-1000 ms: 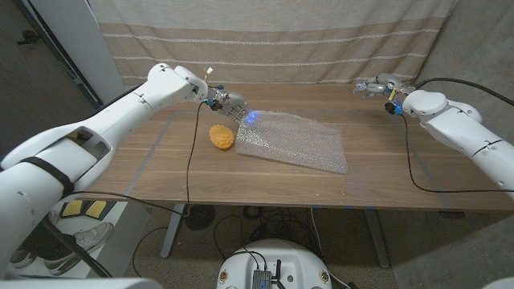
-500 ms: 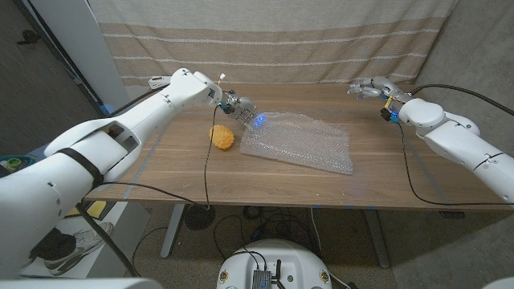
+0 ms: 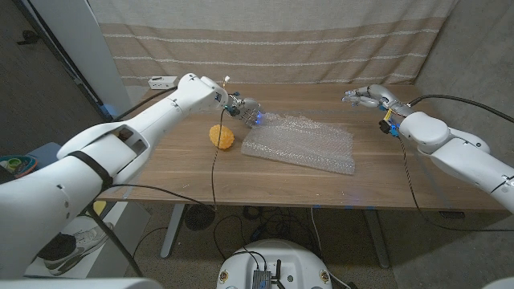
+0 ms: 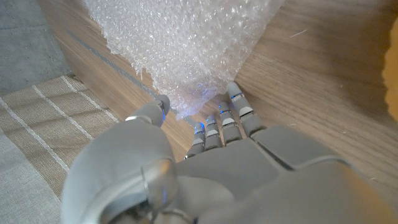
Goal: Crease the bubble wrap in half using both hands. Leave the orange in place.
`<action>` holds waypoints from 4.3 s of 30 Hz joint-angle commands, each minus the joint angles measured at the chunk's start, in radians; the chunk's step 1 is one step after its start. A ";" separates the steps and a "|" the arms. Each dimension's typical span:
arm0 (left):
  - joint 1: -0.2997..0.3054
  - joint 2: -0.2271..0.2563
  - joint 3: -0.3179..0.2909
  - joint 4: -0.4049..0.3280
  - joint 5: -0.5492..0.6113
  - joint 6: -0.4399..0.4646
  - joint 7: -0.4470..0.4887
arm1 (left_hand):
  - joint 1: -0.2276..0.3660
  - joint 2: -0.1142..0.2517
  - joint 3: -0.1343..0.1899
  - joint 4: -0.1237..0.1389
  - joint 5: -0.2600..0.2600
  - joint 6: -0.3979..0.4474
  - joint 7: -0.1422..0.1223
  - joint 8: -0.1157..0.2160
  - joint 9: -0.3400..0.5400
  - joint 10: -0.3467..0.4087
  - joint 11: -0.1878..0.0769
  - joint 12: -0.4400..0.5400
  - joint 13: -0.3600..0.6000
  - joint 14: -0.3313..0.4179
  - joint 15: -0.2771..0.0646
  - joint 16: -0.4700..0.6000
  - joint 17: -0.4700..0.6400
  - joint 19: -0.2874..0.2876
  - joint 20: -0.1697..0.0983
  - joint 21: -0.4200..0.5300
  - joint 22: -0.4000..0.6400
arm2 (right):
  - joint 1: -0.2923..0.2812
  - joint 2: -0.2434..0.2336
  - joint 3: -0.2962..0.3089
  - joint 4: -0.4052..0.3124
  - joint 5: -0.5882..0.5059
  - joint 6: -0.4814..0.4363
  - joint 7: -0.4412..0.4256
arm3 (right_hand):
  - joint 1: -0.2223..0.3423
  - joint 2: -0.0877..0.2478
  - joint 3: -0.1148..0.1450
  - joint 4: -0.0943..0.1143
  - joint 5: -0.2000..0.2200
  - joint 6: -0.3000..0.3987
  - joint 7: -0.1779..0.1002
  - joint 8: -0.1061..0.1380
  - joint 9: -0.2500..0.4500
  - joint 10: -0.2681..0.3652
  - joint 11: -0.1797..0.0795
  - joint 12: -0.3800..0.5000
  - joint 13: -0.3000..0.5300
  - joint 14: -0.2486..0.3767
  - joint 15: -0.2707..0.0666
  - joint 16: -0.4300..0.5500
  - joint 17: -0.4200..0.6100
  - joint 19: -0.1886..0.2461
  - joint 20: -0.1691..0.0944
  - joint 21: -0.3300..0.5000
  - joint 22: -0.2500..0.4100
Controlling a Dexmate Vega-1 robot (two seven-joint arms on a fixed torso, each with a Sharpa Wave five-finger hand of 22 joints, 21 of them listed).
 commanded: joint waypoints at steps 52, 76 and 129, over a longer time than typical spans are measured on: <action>0.465 0.222 -0.002 -0.844 0.855 -0.154 0.206 | 0.194 0.066 -0.062 -0.123 0.072 1.126 0.004 0.282 0.122 0.958 -0.140 0.643 0.456 0.820 -0.219 0.838 0.593 0.535 -0.183 0.561 0.195 | 0.089 -0.211 -0.239 -0.559 -0.185 -0.756 0.219 | 0.025 0.024 -0.026 -0.054 0.017 0.204 0.031 0.058 0.088 0.370 0.040 0.363 0.239 0.420 -0.060 0.530 0.527 0.277 -0.066 0.301 0.131; 0.117 0.172 0.181 -0.689 0.637 0.017 -0.334 | 0.201 0.071 -0.035 -0.108 0.116 1.145 0.037 0.413 0.275 0.962 -0.112 0.722 0.618 0.895 -0.211 0.850 0.584 0.550 -0.189 0.748 0.210 | 0.417 -0.081 -0.503 -0.370 -0.302 -0.703 0.607 | 0.039 0.033 -0.022 -0.043 0.029 0.188 0.045 0.110 0.155 0.345 0.047 0.426 0.325 0.411 -0.058 0.535 0.538 0.259 -0.062 0.385 0.195; 0.082 0.205 0.228 -0.677 0.587 0.036 -0.269 | -0.272 0.057 0.242 0.078 0.099 0.756 0.089 0.024 -0.026 0.647 -0.012 0.168 0.127 0.575 -0.091 0.230 0.031 0.286 -0.033 0.622 -0.022 | 0.492 0.004 -0.589 -0.166 -0.309 -0.666 0.719 | -0.072 0.019 0.140 0.009 0.045 0.040 0.041 -0.036 0.027 0.182 0.094 0.288 0.189 0.276 -0.002 0.157 0.236 0.099 -0.029 0.425 0.110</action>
